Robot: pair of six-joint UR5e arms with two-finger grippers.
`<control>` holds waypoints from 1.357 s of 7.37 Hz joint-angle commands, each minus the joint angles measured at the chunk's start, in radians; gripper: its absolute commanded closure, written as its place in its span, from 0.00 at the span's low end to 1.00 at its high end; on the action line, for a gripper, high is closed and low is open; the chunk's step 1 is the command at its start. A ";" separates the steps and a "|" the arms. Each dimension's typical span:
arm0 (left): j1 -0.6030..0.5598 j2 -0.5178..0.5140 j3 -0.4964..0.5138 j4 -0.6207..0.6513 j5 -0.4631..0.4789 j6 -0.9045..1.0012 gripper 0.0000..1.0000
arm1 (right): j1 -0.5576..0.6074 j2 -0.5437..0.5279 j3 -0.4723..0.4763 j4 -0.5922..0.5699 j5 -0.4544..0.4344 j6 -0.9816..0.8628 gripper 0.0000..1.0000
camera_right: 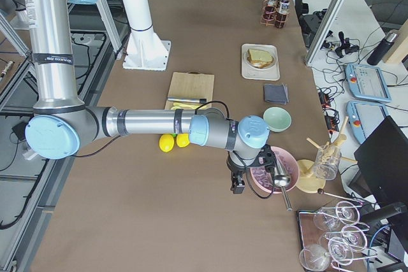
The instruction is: Make sandwich and place on tray
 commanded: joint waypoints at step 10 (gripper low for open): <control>0.000 0.001 0.015 -0.002 0.000 -0.002 0.02 | 0.000 0.003 0.000 0.000 -0.009 0.003 0.00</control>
